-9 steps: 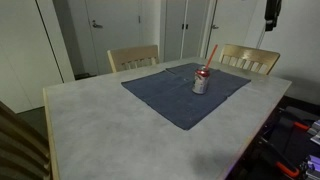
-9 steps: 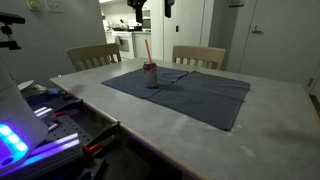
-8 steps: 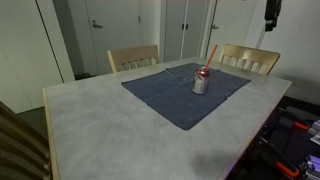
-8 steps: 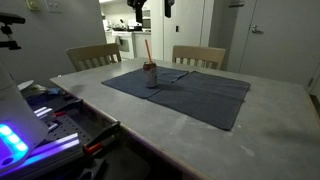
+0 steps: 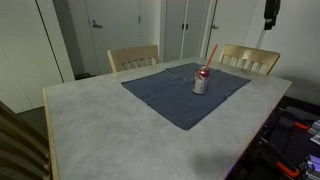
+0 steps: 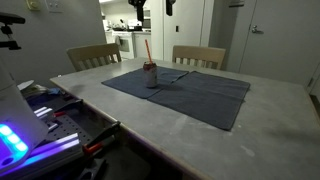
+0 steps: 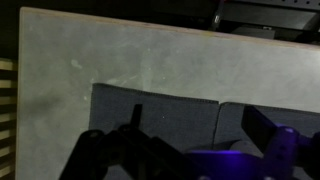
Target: Take the straw out of the soda can and put it on the table
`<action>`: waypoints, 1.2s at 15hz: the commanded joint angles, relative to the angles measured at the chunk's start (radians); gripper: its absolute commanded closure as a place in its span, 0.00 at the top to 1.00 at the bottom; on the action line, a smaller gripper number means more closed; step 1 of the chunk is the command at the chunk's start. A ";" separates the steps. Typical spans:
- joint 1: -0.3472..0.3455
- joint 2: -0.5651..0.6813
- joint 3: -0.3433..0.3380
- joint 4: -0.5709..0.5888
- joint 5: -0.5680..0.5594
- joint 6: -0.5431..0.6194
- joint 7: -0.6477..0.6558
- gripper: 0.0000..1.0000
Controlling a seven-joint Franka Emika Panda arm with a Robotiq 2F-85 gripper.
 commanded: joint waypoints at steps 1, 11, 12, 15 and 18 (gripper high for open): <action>0.015 0.082 -0.003 0.105 -0.011 -0.007 -0.071 1.00; 0.104 0.280 -0.010 0.266 0.247 0.130 -0.466 1.00; 0.104 0.296 -0.002 0.253 0.282 0.156 -0.491 1.00; 0.106 0.333 0.025 0.204 0.373 0.210 -0.537 1.00; 0.108 0.363 0.061 0.152 0.401 0.248 -0.526 1.00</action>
